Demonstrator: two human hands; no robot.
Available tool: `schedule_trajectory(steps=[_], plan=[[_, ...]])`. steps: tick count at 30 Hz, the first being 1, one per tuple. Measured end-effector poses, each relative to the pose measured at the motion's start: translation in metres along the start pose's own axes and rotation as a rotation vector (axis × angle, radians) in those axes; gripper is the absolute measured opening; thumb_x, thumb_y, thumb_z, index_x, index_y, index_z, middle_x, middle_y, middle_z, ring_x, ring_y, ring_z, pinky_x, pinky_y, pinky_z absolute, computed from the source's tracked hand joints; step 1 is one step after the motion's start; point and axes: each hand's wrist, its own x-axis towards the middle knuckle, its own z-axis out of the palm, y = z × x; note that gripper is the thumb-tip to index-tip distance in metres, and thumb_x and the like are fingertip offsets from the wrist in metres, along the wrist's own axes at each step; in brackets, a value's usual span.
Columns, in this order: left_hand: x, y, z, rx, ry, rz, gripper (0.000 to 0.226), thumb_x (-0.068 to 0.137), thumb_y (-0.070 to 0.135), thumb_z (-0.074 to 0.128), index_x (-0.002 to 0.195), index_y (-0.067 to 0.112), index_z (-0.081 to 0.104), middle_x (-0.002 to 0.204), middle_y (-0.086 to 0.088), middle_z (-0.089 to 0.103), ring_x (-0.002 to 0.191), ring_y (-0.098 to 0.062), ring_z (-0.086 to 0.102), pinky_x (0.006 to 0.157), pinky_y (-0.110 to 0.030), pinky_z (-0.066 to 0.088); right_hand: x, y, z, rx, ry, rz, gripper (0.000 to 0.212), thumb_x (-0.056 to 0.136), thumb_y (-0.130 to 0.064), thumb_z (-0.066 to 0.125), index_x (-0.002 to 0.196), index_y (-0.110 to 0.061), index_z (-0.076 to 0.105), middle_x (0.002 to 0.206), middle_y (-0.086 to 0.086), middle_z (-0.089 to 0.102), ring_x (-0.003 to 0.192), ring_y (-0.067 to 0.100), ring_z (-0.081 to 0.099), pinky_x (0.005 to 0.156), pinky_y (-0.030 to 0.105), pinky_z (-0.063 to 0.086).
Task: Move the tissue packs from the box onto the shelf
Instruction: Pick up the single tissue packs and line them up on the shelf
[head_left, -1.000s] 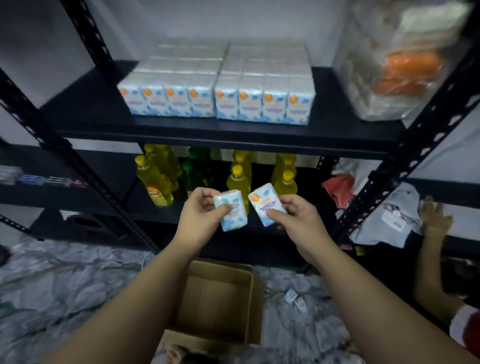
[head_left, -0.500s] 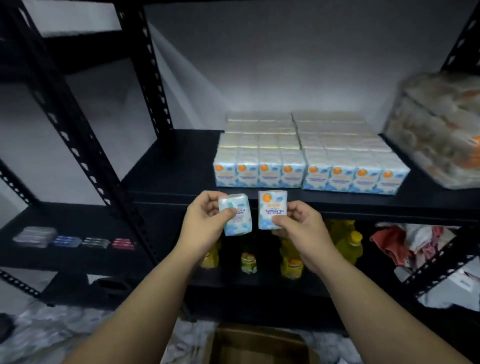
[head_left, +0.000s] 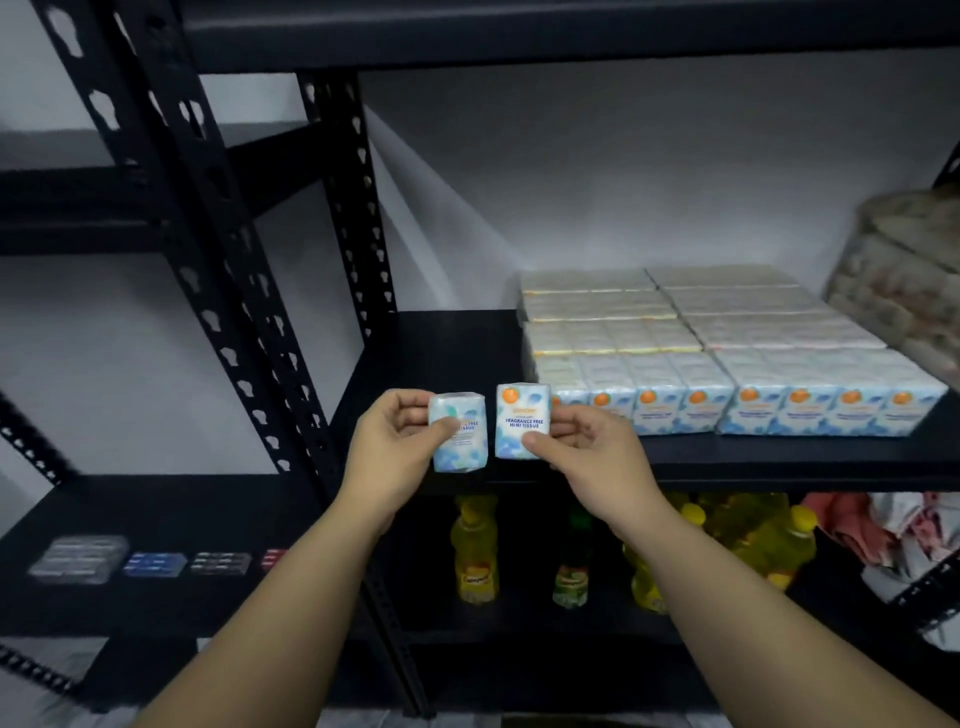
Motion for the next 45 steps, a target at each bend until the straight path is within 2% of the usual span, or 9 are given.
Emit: schedule_trajectory(steps=[4,10,14,21,25,27,30,38,45], plan=[[0.018,-0.007,-0.017,0.125,0.022,-0.04,0.03,0.086,0.014,0.08,0.113,0.015,0.067,0.098,-0.001,0.075,0.081,-0.012,0.076,0.073,-0.029,0.061,0.013,0.001,0.023,-0.108,0.02,0.005,0.029,0.08,-0.023,0.087,0.103,-0.026,0.07,0.094,0.002,0.075,0.085,0.019,0.074,0.083,0.04,0.062],[0.028,-0.018,-0.025,0.344,0.116,0.032,0.034,0.085,0.028,0.081,0.11,0.022,0.058,0.089,0.007,0.069,0.072,0.0,0.068,0.059,-0.014,0.05,0.015,0.002,0.045,-0.309,0.144,-0.019,0.029,0.081,-0.031,0.086,0.093,-0.022,0.062,0.086,-0.005,0.068,0.071,0.001,0.066,0.062,0.014,0.05],[0.03,-0.018,-0.027,0.445,0.107,0.113,0.023,0.087,0.027,0.08,0.099,0.022,0.061,0.085,0.01,0.068,0.076,0.007,0.064,0.058,-0.007,0.047,0.016,0.002,0.057,-0.396,0.173,-0.06,0.02,0.087,-0.032,0.081,0.09,-0.025,0.062,0.082,-0.009,0.067,0.07,-0.001,0.065,0.06,0.009,0.049],[0.035,-0.029,-0.035,0.591,0.057,0.194,0.029,0.089,0.036,0.074,0.113,0.023,0.066,0.108,0.008,0.065,0.096,-0.005,0.063,0.084,-0.025,0.057,0.015,0.01,0.06,-0.564,0.159,-0.149,0.027,0.089,-0.046,0.073,0.106,-0.026,0.069,0.099,-0.013,0.07,0.089,0.001,0.065,0.076,0.022,0.056],[0.035,-0.028,-0.039,0.663,-0.154,0.304,0.05,0.079,0.04,0.081,0.126,0.031,0.066,0.117,0.015,0.051,0.112,-0.005,0.05,0.094,-0.017,0.044,0.015,0.013,0.058,-0.6,0.109,-0.238,0.04,0.086,-0.042,0.077,0.122,-0.026,0.07,0.112,-0.01,0.066,0.099,0.002,0.062,0.084,0.018,0.051],[0.034,-0.028,-0.039,0.733,-0.26,0.342,0.063,0.073,0.049,0.084,0.13,0.033,0.064,0.117,0.018,0.047,0.115,-0.005,0.042,0.092,-0.011,0.036,0.015,0.017,0.058,-0.591,0.08,-0.292,0.044,0.085,-0.038,0.08,0.125,-0.022,0.071,0.123,-0.01,0.065,0.112,0.002,0.059,0.097,0.021,0.049],[0.036,-0.029,-0.037,0.802,-0.27,0.384,0.066,0.07,0.054,0.086,0.128,0.031,0.067,0.11,0.02,0.046,0.109,-0.005,0.04,0.095,-0.022,0.043,0.015,0.022,0.058,-0.603,0.048,-0.313,0.048,0.082,-0.037,0.083,0.127,-0.021,0.072,0.134,-0.009,0.062,0.123,0.005,0.056,0.106,0.027,0.046],[0.027,-0.027,-0.039,0.743,-0.125,0.429,0.047,0.079,0.063,0.073,0.114,0.032,0.068,0.106,0.019,0.048,0.095,-0.001,0.057,0.077,-0.022,0.053,0.015,0.026,0.059,-0.612,0.068,-0.317,0.046,0.081,-0.037,0.084,0.122,-0.02,0.075,0.131,-0.012,0.061,0.122,0.006,0.056,0.1,0.035,0.054],[0.019,-0.019,-0.035,0.655,-0.087,0.365,0.043,0.094,0.048,0.063,0.132,0.038,0.047,0.103,0.016,0.058,0.095,-0.001,0.059,0.074,-0.025,0.054,0.017,0.023,0.061,-0.646,0.075,-0.314,0.04,0.082,-0.035,0.083,0.118,-0.019,0.076,0.124,-0.012,0.061,0.116,0.004,0.056,0.099,0.02,0.045]])
